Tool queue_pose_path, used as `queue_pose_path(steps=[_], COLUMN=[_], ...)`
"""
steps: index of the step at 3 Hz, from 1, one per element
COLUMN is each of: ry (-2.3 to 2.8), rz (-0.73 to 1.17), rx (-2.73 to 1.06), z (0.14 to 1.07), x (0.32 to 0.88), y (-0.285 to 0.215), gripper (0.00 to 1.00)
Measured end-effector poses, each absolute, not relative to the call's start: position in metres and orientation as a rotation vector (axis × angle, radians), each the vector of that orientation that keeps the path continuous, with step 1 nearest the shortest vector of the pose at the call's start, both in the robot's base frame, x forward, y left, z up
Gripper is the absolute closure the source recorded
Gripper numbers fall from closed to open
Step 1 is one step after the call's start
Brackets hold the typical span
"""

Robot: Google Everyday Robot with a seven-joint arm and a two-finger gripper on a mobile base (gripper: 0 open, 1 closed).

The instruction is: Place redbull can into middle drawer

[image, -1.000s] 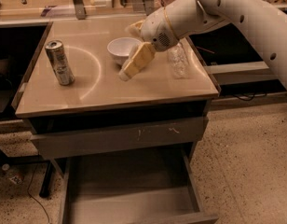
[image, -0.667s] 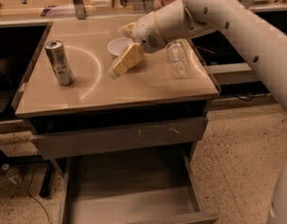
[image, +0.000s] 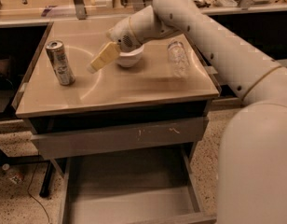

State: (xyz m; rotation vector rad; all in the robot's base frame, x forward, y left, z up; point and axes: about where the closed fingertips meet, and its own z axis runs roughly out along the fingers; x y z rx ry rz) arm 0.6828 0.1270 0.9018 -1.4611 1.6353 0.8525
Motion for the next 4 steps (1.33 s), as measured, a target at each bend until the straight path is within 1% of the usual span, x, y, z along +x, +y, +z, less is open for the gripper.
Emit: queue_pose_path(steps=[2, 4], ry=[1.597, 1.431], rz=[0.893, 0.994], rx=[-1.475, -1.565], z=[0.9, 0.914], x=[0.681, 0.692], y=[0.14, 0.204], gripper=[0.0, 0.0])
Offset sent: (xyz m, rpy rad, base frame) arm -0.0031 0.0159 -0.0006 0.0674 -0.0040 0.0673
